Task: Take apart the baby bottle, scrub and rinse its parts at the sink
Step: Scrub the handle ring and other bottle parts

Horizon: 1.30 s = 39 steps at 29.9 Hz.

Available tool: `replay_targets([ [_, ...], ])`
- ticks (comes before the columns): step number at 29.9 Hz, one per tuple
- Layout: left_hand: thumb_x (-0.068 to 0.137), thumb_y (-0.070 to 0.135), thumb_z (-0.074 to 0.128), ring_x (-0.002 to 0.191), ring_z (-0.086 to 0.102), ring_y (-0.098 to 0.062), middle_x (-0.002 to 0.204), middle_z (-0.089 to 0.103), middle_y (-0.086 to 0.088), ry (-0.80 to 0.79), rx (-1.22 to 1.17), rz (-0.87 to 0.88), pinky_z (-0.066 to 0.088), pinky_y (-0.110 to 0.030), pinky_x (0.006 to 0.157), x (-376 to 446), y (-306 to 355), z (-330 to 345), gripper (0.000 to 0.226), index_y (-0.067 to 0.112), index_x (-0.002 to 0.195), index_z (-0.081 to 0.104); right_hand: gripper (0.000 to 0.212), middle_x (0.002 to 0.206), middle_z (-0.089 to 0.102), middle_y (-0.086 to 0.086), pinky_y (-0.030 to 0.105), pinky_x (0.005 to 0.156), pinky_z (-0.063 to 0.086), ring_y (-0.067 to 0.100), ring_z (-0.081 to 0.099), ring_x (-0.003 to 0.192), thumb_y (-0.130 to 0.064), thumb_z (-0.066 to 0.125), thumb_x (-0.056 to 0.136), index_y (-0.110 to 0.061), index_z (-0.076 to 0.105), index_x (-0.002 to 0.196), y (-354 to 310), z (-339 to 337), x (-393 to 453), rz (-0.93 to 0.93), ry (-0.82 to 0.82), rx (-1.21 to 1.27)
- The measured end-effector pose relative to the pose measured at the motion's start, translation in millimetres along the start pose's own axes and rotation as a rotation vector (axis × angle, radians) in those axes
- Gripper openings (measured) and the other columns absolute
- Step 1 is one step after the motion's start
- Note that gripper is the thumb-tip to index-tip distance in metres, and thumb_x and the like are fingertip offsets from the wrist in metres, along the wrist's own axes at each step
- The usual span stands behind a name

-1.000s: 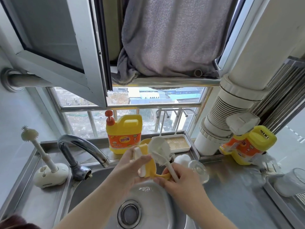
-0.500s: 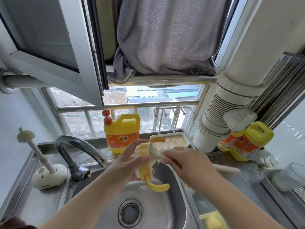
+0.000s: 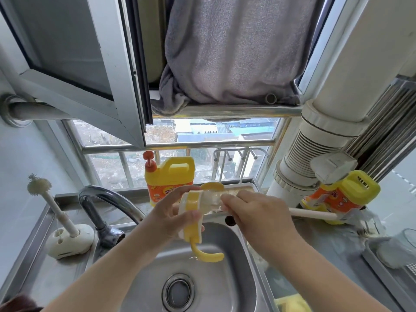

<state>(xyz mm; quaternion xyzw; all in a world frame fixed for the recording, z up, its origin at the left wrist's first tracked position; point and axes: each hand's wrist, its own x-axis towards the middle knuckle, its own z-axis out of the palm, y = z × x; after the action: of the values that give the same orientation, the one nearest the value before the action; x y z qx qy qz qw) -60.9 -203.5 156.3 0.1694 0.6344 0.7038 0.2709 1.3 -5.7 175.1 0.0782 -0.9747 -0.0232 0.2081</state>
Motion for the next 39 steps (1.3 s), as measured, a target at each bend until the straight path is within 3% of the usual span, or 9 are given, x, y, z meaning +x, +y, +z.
replay_targets([
  [3, 0.051, 0.038, 0.078, 0.084, 0.068, -0.034, 0.092, 0.071, -0.005, 0.017, 0.017, 0.027, 0.056, -0.046, 0.077, -2, 2, 1, 0.058, 0.034, 0.106, 0.063, 0.013, 0.062, 0.055, -0.002, 0.024, 0.041, 0.03, 0.021, 0.055, 0.049, -0.027, 0.061, 0.081, -0.025, 0.065, 0.093, -5, 8, -3, -0.007, 0.018, 0.067],
  [6, 0.05, 0.031, 0.079, 0.086, 0.069, -0.027, 0.101, 0.07, -0.006, 0.027, 0.047, 0.106, 0.057, -0.038, 0.071, -7, 2, 0, 0.057, 0.037, 0.105, 0.064, 0.029, 0.071, 0.059, -0.006, 0.028, 0.057, 0.037, 0.011, 0.055, 0.066, -0.041, 0.035, 0.098, -0.028, 0.06, 0.104, -17, 4, -9, 0.163, -0.331, 0.419],
  [11, 0.05, 0.028, 0.08, 0.09, 0.068, -0.033, 0.108, 0.065, -0.011, -0.011, 0.086, 0.159, 0.058, -0.043, 0.075, -10, 1, -2, 0.061, 0.038, 0.109, 0.063, 0.027, 0.047, 0.041, -0.01, 0.02, 0.046, 0.03, 0.01, 0.033, 0.045, -0.041, 0.043, 0.097, -0.032, 0.068, 0.092, -5, -19, 1, 0.246, -0.832, 0.95],
  [18, 0.048, 0.051, 0.085, 0.086, 0.068, -0.033, 0.102, 0.067, -0.01, -0.014, -0.007, 0.042, 0.056, -0.048, 0.077, -4, -4, -1, 0.078, 0.025, 0.117, 0.059, 0.01, 0.057, 0.052, -0.004, 0.025, 0.039, 0.03, 0.021, 0.051, 0.045, -0.025, 0.061, 0.079, -0.023, 0.063, 0.09, -2, 1, 1, -0.065, 0.055, 0.004],
  [24, 0.048, 0.027, 0.079, 0.081, 0.069, -0.023, 0.099, 0.069, -0.005, 0.027, 0.027, 0.136, 0.055, -0.031, 0.065, -5, 4, 0, 0.062, 0.03, 0.107, 0.063, 0.026, 0.071, 0.056, -0.005, 0.021, 0.058, 0.042, 0.011, 0.052, 0.064, -0.041, 0.036, 0.098, -0.026, 0.057, 0.099, -18, -10, 0, 0.129, -0.367, 0.418],
  [28, 0.047, 0.027, 0.082, 0.091, 0.066, -0.035, 0.109, 0.065, -0.011, -0.016, 0.081, 0.173, 0.057, -0.048, 0.076, -7, 5, -3, 0.062, 0.038, 0.106, 0.064, 0.03, 0.051, 0.04, -0.008, 0.018, 0.046, 0.03, 0.009, 0.035, 0.046, -0.045, 0.041, 0.097, -0.03, 0.067, 0.096, -10, -28, 7, 0.199, -0.795, 0.801],
  [30, 0.046, 0.034, 0.086, 0.092, 0.067, -0.032, 0.109, 0.066, -0.008, -0.02, 0.078, 0.179, 0.058, -0.044, 0.075, -6, 3, -4, 0.066, 0.037, 0.108, 0.063, 0.029, 0.056, 0.044, -0.006, 0.024, 0.051, 0.032, 0.013, 0.039, 0.05, -0.044, 0.04, 0.097, -0.03, 0.066, 0.097, -9, -25, 9, 0.164, -0.735, 0.728],
  [35, 0.05, 0.034, 0.077, 0.087, 0.069, -0.031, 0.1, 0.069, -0.008, -0.031, 0.018, 0.121, 0.056, -0.035, 0.072, -5, 3, -1, 0.069, 0.029, 0.116, 0.056, 0.012, 0.053, 0.048, -0.004, 0.023, 0.042, 0.025, 0.02, 0.049, 0.041, -0.024, 0.054, 0.081, -0.024, 0.062, 0.09, -1, -9, 6, -0.105, -0.031, -0.035],
  [39, 0.05, 0.028, 0.079, 0.09, 0.069, -0.025, 0.101, 0.068, 0.0, -0.006, 0.064, 0.173, 0.056, -0.033, 0.07, -7, 5, 0, 0.062, 0.035, 0.109, 0.061, 0.014, 0.07, 0.06, -0.001, 0.029, 0.054, 0.043, 0.02, 0.058, 0.064, -0.035, 0.041, 0.096, -0.027, 0.053, 0.097, -17, -7, 0, 0.074, -0.281, 0.252],
])
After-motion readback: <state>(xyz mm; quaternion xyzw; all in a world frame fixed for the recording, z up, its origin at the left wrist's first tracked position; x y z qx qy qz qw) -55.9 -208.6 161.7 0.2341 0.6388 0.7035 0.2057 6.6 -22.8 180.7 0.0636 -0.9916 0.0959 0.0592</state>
